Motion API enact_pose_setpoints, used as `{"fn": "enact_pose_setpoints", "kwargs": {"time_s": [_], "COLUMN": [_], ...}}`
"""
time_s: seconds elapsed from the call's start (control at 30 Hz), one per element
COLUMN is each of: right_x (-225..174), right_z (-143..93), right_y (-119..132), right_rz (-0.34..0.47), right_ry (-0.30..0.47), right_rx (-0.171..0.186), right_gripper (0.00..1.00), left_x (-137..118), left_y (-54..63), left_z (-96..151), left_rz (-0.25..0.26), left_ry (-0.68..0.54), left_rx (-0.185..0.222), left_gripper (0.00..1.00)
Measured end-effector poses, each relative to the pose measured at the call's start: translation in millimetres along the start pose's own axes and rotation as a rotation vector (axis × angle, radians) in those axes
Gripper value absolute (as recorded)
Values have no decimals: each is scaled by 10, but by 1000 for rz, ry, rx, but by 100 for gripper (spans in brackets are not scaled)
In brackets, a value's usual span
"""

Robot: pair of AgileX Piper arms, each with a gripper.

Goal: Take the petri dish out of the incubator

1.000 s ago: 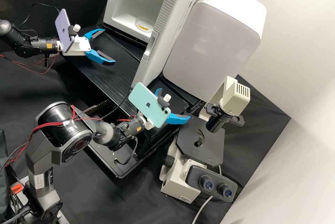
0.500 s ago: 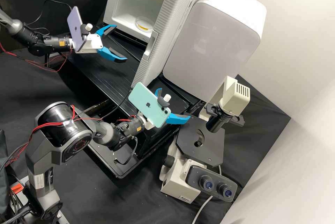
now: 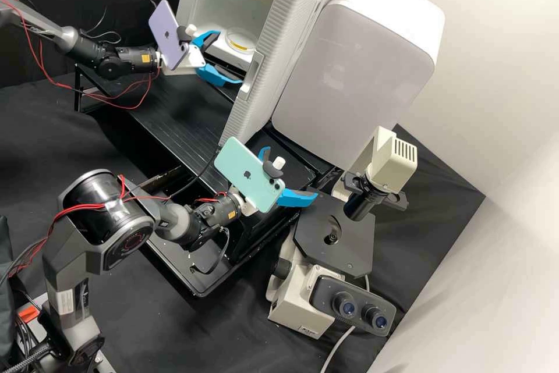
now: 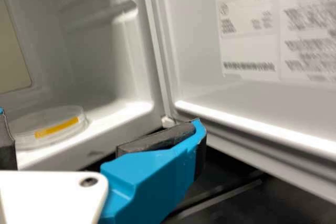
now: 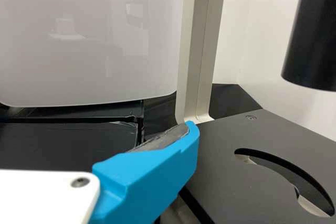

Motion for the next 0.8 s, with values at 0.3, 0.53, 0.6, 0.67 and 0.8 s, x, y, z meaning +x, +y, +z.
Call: {"fn": "enact_pose_setpoints", "kwargs": {"time_s": [0.3,0.53,0.6,0.67,0.8], "right_x": [0,0,0,0,0], "right_z": [0,0,0,0,0], "right_y": [0,0,0,0,0], "right_rz": [0,0,0,0,0], "right_ry": [0,0,0,0,0], "right_rx": [0,0,0,0,0], "right_gripper": [100,100,100,100,100], "left_x": [240,384,430,473,565], "left_y": [90,80,105,123,142], "left_z": [-93,-151,-157,-161,-167], "left_rz": [24,0,6,7,-4], "left_ry": [77,121,131,139,153], "left_rx": [6,-36,-40,-37,-50], "left_gripper": [100,100,100,100,100]}}
